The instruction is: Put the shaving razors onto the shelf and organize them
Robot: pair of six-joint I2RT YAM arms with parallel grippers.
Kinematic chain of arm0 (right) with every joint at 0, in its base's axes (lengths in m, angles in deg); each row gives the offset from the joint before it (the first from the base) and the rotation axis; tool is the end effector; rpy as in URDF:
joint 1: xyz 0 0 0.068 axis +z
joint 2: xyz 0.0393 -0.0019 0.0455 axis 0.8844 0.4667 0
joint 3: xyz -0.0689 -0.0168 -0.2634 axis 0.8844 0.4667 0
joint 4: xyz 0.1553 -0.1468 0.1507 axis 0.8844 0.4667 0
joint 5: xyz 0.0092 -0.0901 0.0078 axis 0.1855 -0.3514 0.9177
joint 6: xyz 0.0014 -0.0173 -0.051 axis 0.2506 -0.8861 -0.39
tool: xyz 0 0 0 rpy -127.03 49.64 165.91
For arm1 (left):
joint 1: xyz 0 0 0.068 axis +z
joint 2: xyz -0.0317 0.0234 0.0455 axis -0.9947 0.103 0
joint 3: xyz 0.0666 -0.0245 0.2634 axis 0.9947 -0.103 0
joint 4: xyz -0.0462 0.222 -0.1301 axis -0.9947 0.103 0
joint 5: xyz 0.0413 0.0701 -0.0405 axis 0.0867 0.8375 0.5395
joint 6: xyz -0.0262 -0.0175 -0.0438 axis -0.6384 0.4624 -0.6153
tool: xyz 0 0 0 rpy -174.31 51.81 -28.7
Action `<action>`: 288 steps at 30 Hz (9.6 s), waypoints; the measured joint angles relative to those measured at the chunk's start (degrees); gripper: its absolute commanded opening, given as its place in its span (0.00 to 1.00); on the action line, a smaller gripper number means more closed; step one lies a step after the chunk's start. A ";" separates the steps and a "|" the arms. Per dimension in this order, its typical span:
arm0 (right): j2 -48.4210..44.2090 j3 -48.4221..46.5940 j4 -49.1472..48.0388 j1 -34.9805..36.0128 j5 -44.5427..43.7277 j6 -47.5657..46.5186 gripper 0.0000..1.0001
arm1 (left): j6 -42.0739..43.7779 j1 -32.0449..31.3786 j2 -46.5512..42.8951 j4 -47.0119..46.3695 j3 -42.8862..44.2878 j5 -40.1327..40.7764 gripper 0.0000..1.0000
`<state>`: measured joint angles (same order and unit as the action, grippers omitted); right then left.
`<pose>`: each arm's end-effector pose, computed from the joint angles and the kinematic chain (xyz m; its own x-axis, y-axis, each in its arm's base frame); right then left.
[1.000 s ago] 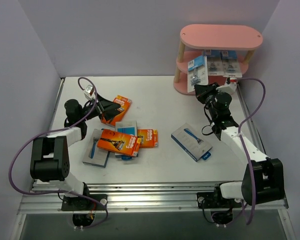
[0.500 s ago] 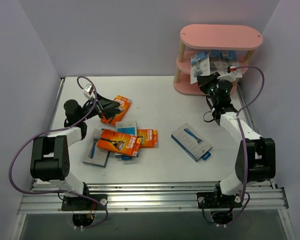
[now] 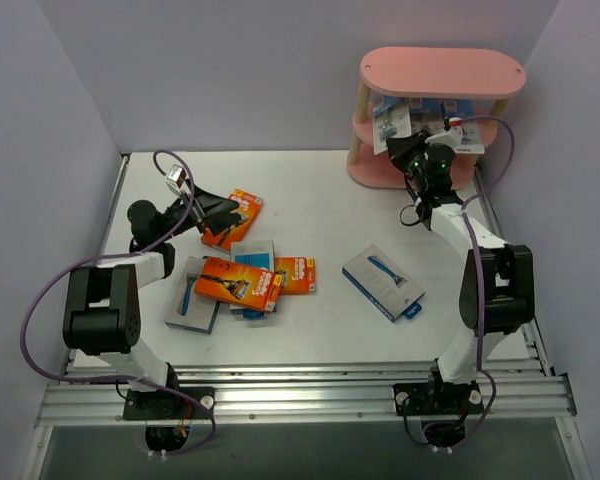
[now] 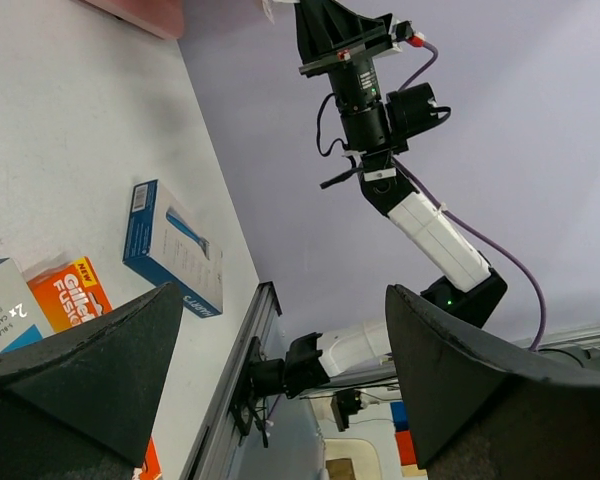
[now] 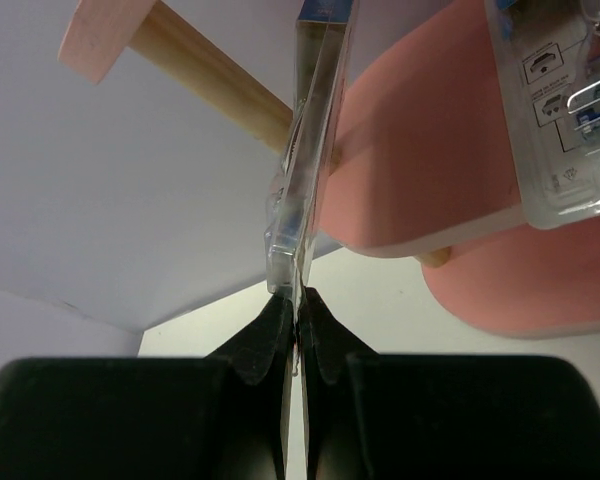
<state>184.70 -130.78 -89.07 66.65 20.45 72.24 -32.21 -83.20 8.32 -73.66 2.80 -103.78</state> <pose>0.4049 0.0375 0.3221 -0.0117 0.6719 -0.7406 -0.3111 0.7014 0.6413 0.3336 -0.0258 0.2434 -0.8224 -0.4987 -0.2738 0.2825 0.0598 -0.9574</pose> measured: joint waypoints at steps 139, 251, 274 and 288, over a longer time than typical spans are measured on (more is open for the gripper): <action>-16.09 1.20 28.44 -3.67 6.47 -11.45 0.72 | 9.22 -0.11 -4.42 10.97 0.74 -0.61 0.97; -3.43 27.02 -5.53 34.62 21.51 16.90 0.00 | 69.57 -19.93 -26.21 87.54 18.84 54.66 0.94; -18.71 31.01 8.33 2.12 22.12 9.57 0.00 | 69.55 -19.93 -25.77 87.78 19.32 53.81 0.94; -13.75 22.82 24.65 -10.12 20.55 -5.75 0.00 | 69.53 -19.93 -24.06 88.15 19.93 52.94 0.94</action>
<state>170.95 -107.97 -64.42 56.53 41.00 66.49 37.32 -103.14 -15.75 14.49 22.73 -50.85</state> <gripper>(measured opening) 0.015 0.941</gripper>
